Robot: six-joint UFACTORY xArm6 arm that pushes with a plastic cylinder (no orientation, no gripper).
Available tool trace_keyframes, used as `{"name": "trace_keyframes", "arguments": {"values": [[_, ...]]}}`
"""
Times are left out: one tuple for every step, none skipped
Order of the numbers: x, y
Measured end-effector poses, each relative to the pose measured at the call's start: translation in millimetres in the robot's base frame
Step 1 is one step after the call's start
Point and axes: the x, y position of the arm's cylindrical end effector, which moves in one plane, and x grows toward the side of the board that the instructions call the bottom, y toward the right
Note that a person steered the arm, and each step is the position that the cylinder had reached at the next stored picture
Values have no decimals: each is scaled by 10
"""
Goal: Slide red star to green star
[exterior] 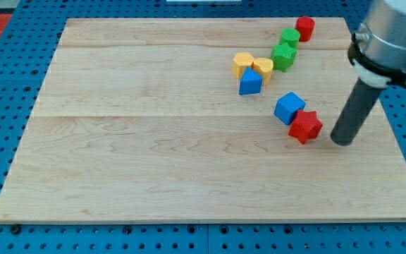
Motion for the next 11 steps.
{"name": "trace_keyframes", "arguments": {"values": [[185, -795], [-50, -909], [-349, -669], [-332, -476], [-118, -369], [-382, -219], [-759, -336], [-655, -399], [-422, -81], [-632, 219], [-1088, -74]]}}
